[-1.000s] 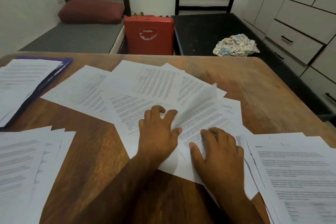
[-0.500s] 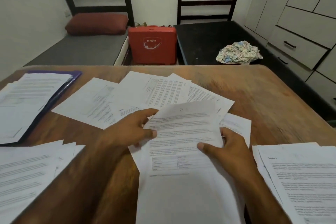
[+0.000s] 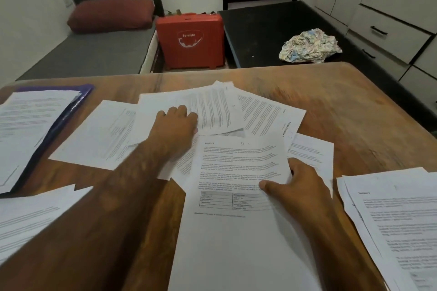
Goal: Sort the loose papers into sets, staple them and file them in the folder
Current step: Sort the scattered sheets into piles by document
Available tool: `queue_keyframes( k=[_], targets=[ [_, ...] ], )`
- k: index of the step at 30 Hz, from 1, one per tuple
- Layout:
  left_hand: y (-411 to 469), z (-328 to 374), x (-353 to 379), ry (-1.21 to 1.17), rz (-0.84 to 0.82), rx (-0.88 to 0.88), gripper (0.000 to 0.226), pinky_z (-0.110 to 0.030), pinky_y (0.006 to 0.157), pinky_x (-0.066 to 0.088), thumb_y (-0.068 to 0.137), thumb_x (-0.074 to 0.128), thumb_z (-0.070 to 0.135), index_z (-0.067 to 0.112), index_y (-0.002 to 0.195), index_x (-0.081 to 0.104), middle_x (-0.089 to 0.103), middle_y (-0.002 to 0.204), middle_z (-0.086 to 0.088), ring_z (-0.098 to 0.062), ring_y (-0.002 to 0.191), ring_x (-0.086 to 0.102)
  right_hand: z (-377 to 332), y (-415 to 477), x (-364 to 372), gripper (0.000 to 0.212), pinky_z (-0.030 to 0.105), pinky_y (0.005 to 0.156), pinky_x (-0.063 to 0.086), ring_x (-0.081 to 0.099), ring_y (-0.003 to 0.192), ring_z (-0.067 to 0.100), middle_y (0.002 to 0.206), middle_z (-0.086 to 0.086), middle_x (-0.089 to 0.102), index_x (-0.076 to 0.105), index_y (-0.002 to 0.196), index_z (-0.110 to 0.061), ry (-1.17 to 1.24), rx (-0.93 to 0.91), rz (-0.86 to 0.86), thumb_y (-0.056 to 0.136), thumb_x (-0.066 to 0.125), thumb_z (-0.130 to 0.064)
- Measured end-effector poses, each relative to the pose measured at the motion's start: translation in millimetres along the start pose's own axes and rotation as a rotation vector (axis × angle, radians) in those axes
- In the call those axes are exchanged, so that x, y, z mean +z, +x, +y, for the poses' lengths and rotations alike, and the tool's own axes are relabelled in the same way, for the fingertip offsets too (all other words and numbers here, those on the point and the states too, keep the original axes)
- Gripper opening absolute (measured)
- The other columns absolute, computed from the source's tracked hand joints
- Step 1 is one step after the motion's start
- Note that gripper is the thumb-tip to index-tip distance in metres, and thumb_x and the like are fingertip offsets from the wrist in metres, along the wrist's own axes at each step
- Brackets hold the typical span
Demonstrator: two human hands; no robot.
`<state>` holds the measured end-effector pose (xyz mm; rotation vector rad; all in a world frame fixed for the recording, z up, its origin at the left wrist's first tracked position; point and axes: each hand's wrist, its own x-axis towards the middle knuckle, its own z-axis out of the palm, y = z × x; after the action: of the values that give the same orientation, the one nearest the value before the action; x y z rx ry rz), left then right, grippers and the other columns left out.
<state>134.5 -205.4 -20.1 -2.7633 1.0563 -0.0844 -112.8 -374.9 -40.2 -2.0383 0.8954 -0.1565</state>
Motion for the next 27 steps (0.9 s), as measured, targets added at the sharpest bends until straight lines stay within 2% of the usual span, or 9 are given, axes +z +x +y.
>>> queue_keyframes(
  k=[5, 9, 12, 14, 16, 19, 23, 25, 27],
  targets=[
    [-14, 4, -3, -0.124, 0.109, -0.043, 0.035, -0.039, 0.097, 0.043, 0.105, 0.047, 0.041, 0.026, 0.132, 0.061, 0.063, 0.118, 0.001, -0.018, 0.104, 0.059, 5, -2, -1, 0.038, 0.037, 0.082, 0.056, 0.069, 0.101, 0.014, 0.113, -0.017, 0.071, 0.066, 0.118, -0.03, 0.061, -0.027, -0.007, 0.086, 0.084, -0.037],
    [-25, 1, -21, -0.299, 0.152, -0.14, 0.029, -0.034, 0.085, 0.054, 0.103, 0.054, 0.039, 0.024, 0.124, 0.069, 0.069, 0.121, 0.001, -0.018, 0.089, 0.063, 9, -7, -13, 0.032, 0.045, 0.087, 0.062, 0.077, 0.099, 0.018, 0.109, -0.012, 0.079, 0.073, 0.119, -0.027, 0.424, -0.033, -0.057, 0.09, 0.081, -0.017],
    [-37, -1, -44, -0.445, 0.18, -0.222, 0.028, -0.032, 0.078, 0.058, 0.101, 0.06, 0.036, 0.024, 0.125, 0.069, 0.069, 0.131, 0.002, -0.017, 0.082, 0.066, 11, -9, -20, 0.031, 0.049, 0.087, 0.063, 0.078, 0.096, 0.02, 0.109, -0.007, 0.08, 0.073, 0.119, -0.025, 0.54, 0.002, -0.045, 0.091, 0.078, -0.013],
    [-50, 3, -64, -0.477, 0.201, -0.25, 0.03, -0.031, 0.074, 0.057, 0.101, 0.06, 0.037, 0.025, 0.126, 0.07, 0.069, 0.129, 0.003, -0.015, 0.077, 0.064, 6, -10, -18, 0.028, 0.049, 0.087, 0.063, 0.078, 0.095, 0.021, 0.108, -0.007, 0.08, 0.072, 0.119, -0.025, 0.581, 0.011, -0.029, 0.093, 0.076, -0.015],
    [-69, 14, -84, -0.474, 0.233, -0.271, 0.028, -0.029, 0.069, 0.056, 0.1, 0.06, 0.041, 0.028, 0.123, 0.071, 0.07, 0.125, 0.005, -0.013, 0.071, 0.063, -7, -12, -14, 0.025, 0.043, 0.082, 0.064, 0.078, 0.094, 0.02, 0.108, -0.006, 0.079, 0.07, 0.119, -0.025, 0.638, -0.003, -0.023, 0.097, 0.072, -0.014],
    [-100, 44, -97, -0.424, 0.235, -0.233, 0.028, -0.03, 0.075, 0.054, 0.101, 0.056, 0.047, 0.029, 0.118, 0.07, 0.071, 0.119, 0.007, -0.009, 0.08, 0.062, -34, -17, -3, 0.027, 0.037, 0.079, 0.063, 0.077, 0.097, 0.02, 0.113, -0.002, 0.079, 0.068, 0.125, -0.022, 0.829, -0.04, -0.044, 0.101, 0.066, -0.011],
    [-127, 85, -88, -0.456, 0.122, -0.124, 0.046, -0.037, 0.092, 0.054, 0.1, 0.043, 0.063, 0.031, 0.125, 0.064, 0.065, 0.122, 0.008, -0.014, 0.102, 0.063, -67, -32, 12, 0.03, 0.049, 0.09, 0.06, 0.075, 0.109, 0.026, 0.122, -0.001, 0.076, 0.063, 0.136, -0.029, 1.114, -0.061, -0.183, 0.106, 0.056, -0.028],
    [-131, 87, -80, -0.48, 0.092, -0.119, 0.049, -0.038, 0.094, 0.054, 0.103, 0.033, 0.064, 0.03, 0.124, 0.063, 0.063, 0.124, 0.007, -0.016, 0.105, 0.062, -75, -37, 17, 0.037, 0.055, 0.091, 0.059, 0.074, 0.111, 0.027, 0.123, -0.002, 0.076, 0.063, 0.136, -0.033, 1.151, -0.071, -0.241, 0.101, 0.058, -0.043],
    [-136, 82, -77, -0.535, 0.117, -0.103, 0.049, -0.038, 0.097, 0.053, 0.104, 0.03, 0.062, 0.033, 0.127, 0.062, 0.063, 0.127, 0.01, -0.015, 0.108, 0.062, -79, -41, 23, 0.041, 0.051, 0.084, 0.062, 0.075, 0.107, 0.024, 0.12, -0.007, 0.076, 0.063, 0.133, -0.037, 1.05, -0.118, -0.197, 0.093, 0.066, -0.048]
  ],
)
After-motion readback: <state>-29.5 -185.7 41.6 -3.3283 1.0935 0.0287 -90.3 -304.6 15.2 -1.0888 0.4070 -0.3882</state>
